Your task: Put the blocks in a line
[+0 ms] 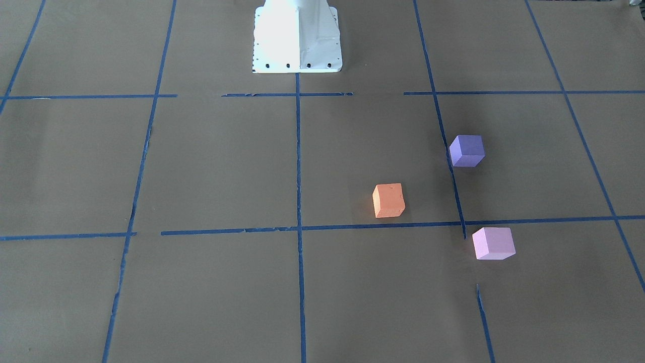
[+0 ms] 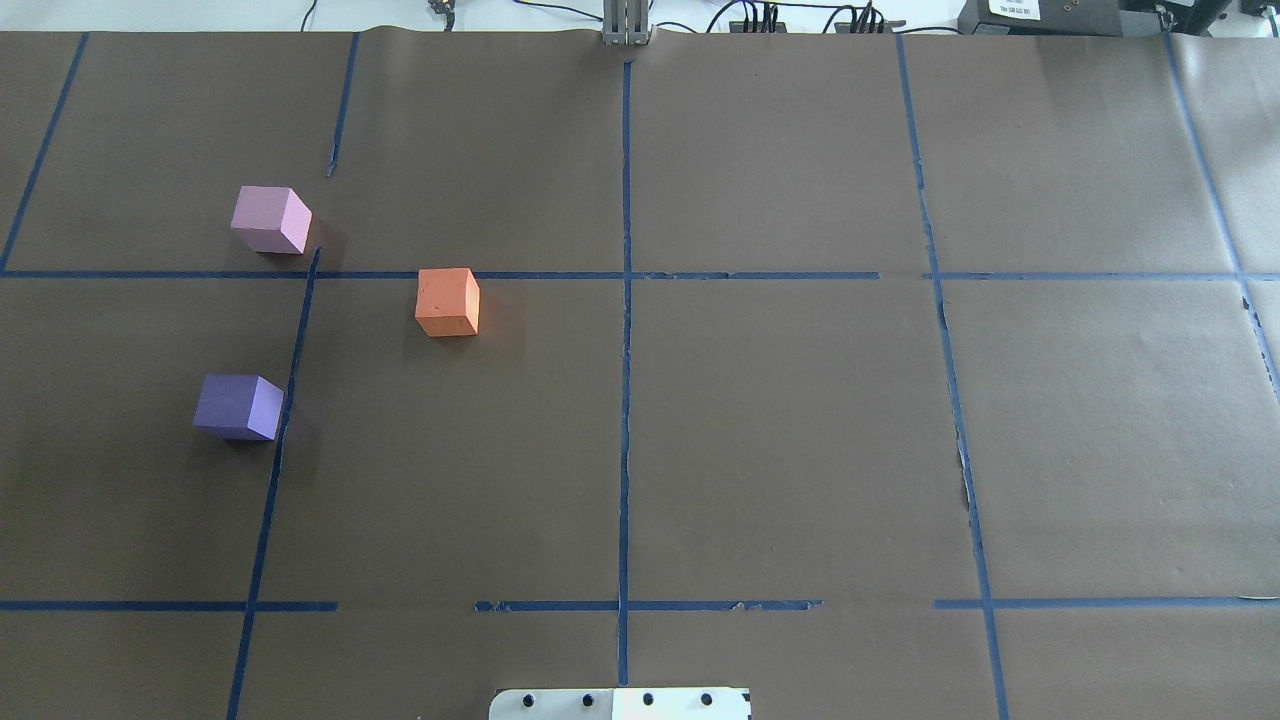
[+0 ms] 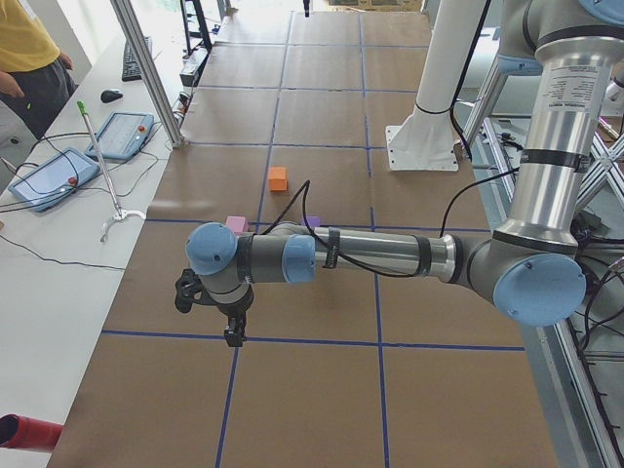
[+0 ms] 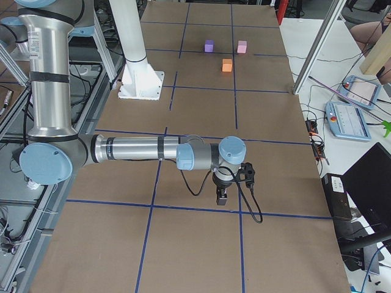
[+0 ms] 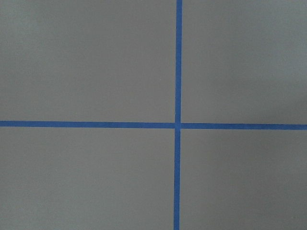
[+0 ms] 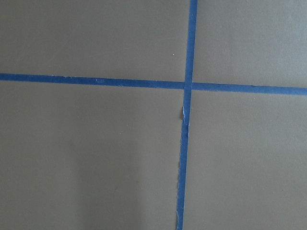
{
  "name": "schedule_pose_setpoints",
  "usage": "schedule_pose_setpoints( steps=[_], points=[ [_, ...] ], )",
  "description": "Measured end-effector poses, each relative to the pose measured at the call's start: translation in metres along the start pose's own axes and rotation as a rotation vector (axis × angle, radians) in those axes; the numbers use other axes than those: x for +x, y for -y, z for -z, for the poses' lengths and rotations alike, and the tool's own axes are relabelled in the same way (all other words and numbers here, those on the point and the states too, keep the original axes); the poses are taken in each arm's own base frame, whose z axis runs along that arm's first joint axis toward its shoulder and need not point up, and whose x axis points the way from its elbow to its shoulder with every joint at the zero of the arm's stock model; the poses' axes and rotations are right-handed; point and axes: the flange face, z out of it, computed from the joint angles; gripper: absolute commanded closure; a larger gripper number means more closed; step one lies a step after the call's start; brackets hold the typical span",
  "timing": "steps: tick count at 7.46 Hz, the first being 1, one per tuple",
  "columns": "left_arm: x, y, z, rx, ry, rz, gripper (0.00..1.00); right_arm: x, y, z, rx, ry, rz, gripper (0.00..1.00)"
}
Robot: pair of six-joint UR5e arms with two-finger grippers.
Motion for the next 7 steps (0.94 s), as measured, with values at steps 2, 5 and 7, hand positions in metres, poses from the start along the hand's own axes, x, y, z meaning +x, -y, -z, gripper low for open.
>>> schedule_pose_setpoints(
  steps=[2,5,7],
  points=[
    [-0.003,-0.004,0.000,0.000,0.010,-0.062,0.00,0.000,0.000,0.000,0.000,0.000,0.000,0.00],
    [0.001,-0.010,0.006,0.012,0.010,-0.098,0.00,0.000,0.000,0.000,0.000,0.000,0.000,0.00],
    [0.006,-0.010,0.011,0.026,0.010,-0.114,0.00,0.000,0.000,0.000,0.000,0.000,0.000,0.00]
  ],
)
